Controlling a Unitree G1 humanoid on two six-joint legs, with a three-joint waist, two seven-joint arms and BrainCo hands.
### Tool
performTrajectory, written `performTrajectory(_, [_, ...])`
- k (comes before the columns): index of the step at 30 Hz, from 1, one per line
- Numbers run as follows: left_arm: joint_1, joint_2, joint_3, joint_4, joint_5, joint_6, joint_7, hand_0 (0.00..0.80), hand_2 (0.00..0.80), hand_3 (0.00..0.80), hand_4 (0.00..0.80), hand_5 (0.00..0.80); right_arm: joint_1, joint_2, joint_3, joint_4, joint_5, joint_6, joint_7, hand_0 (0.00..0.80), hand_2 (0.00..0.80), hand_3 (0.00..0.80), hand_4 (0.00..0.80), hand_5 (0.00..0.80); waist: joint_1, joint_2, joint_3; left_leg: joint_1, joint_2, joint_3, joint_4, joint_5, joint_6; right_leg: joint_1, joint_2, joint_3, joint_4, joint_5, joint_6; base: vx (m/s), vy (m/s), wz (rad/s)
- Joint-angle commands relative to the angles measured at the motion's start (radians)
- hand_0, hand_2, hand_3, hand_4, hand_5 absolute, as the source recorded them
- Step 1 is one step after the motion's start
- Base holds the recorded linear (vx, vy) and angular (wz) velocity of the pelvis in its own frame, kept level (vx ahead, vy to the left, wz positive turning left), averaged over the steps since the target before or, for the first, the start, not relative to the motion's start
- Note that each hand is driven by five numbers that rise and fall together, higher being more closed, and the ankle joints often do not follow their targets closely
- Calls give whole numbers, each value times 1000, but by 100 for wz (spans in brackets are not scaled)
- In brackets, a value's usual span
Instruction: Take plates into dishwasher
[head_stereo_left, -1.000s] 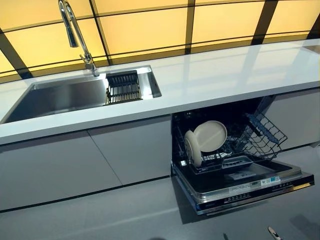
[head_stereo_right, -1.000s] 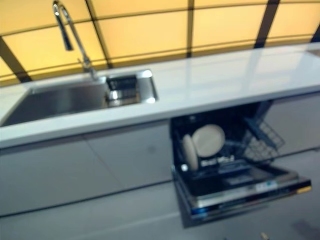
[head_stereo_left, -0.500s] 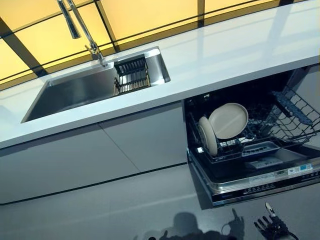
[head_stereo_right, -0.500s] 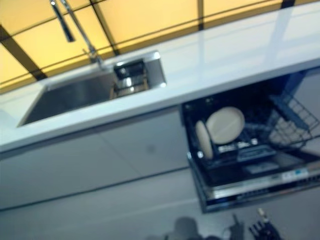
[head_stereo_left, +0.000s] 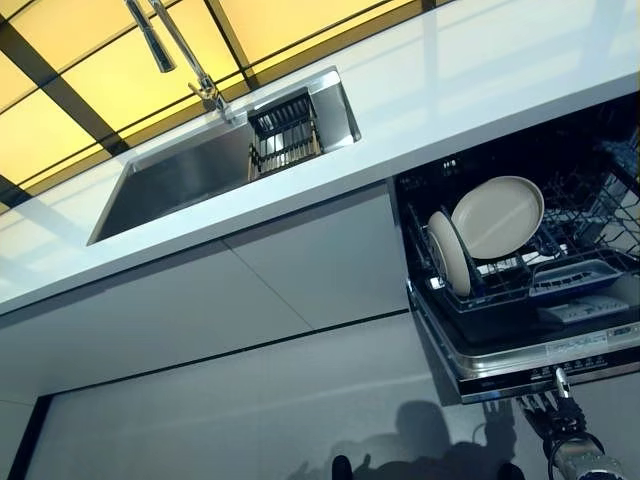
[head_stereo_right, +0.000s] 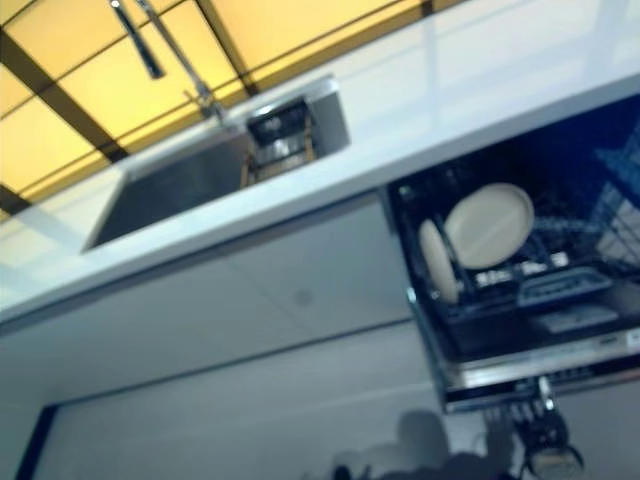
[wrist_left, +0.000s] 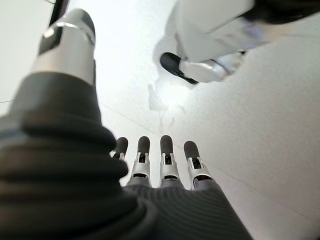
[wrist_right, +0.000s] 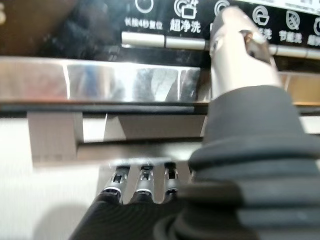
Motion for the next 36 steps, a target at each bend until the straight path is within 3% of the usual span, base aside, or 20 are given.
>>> performTrajectory(1, [-19,24,-41,47,-7,-18,-12,0,0,0,0,0,-181,-30,1,-69,21,31,70,0,0,0,0,0,53,8,-12,-18,24,-14,0,67,-25,-66,38,8,270,-190,-118,37,73,5])
performTrajectory(6, [-8,31,-33,52,29,-2,-19,0,0,0,0,0,-231,16,73,-196,-6,12,151,0,0,0,0,0,63,-6,-32,10,24,-14,-13,67,-25,-38,36,-12,258,-184,-112,43,22,-2])
performTrajectory(14, [3,44,-22,56,82,13,-21,0,0,0,0,0,-272,57,157,-408,-2,-16,154,0,0,0,0,0,82,-54,-80,49,41,-14,-20,61,-25,20,50,-47,224,-163,-104,79,-19,-2])
performTrajectory(24, [10,87,8,80,140,-5,-11,0,0,0,0,0,-276,98,155,-504,30,-72,77,0,0,0,0,0,125,-154,-136,84,60,-36,-46,55,-26,133,86,-100,112,-116,-77,71,-86,12])
performTrajectory(30, [0,141,35,94,187,-20,4,0,0,0,0,0,-241,127,140,-510,58,-109,67,0,0,0,0,0,170,-245,-163,72,80,-63,-54,54,-28,203,118,-143,24,-83,-58,46,-179,26])
performTrajectory(36, [-3,168,52,114,224,-30,1,0,0,0,0,0,-207,133,134,-500,66,-125,83,0,0,0,0,0,189,-281,-180,68,97,-66,-56,56,-32,241,140,-160,-12,-78,-55,63,-84,18])
